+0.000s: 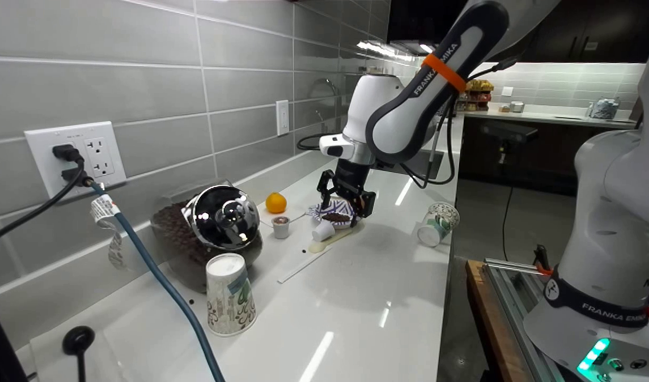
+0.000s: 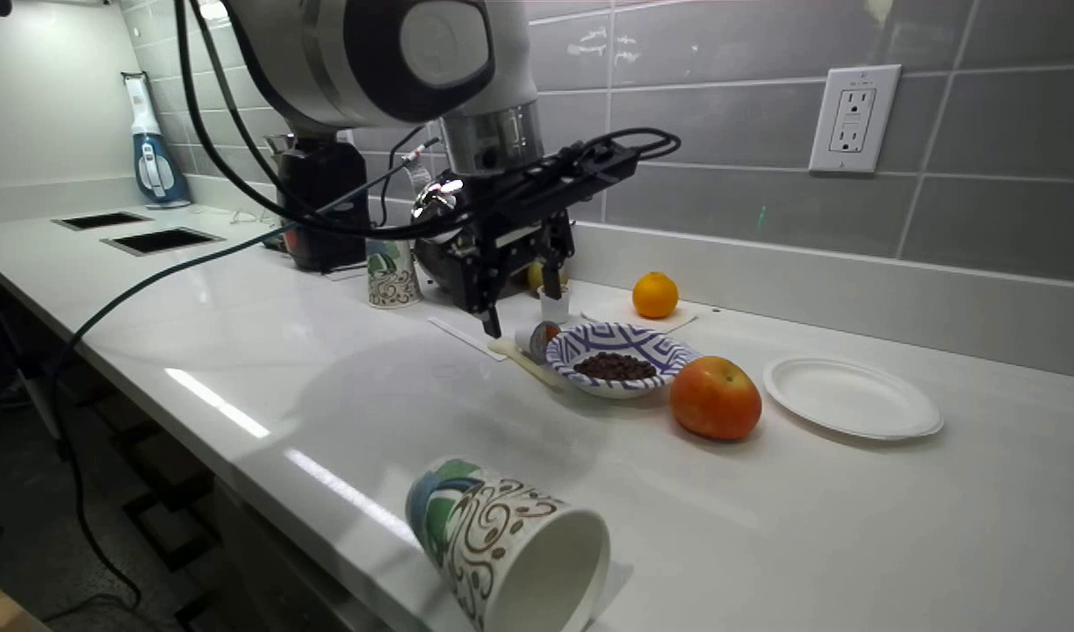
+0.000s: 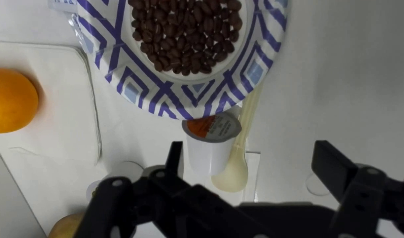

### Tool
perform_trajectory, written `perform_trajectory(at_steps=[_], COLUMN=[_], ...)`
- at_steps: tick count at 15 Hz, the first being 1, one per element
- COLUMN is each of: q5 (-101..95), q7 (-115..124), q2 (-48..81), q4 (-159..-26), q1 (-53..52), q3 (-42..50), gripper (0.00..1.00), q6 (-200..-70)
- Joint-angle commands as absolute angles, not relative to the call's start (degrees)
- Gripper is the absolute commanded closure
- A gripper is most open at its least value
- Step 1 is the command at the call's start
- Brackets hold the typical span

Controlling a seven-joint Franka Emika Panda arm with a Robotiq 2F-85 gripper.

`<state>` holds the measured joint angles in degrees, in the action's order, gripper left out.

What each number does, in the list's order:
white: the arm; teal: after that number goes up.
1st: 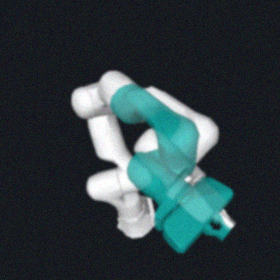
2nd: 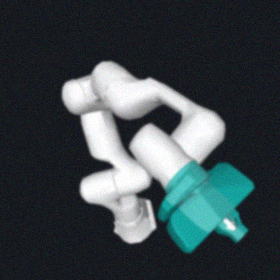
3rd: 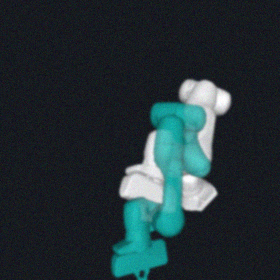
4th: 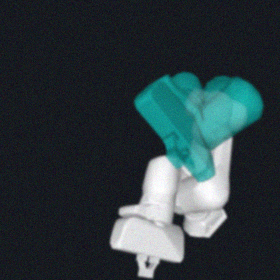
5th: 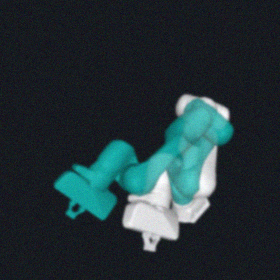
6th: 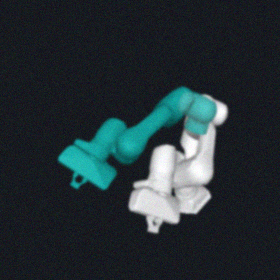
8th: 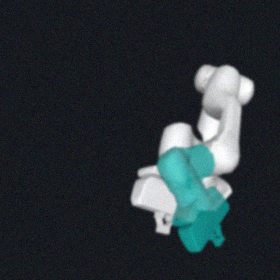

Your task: Place the coffee pod upright

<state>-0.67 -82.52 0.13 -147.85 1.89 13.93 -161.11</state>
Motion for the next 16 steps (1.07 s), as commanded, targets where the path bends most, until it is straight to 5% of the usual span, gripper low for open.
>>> perform_trajectory(at_steps=[1,16], q5=[5.76,16.48], q7=[-89.24,-95.70], q2=[3.58,7.53], q4=[-145.38,-141.34], q1=[4.42,4.13], q3=[10.62,9.66], gripper=[0.00,0.00], q6=[-163.78,-162.49])
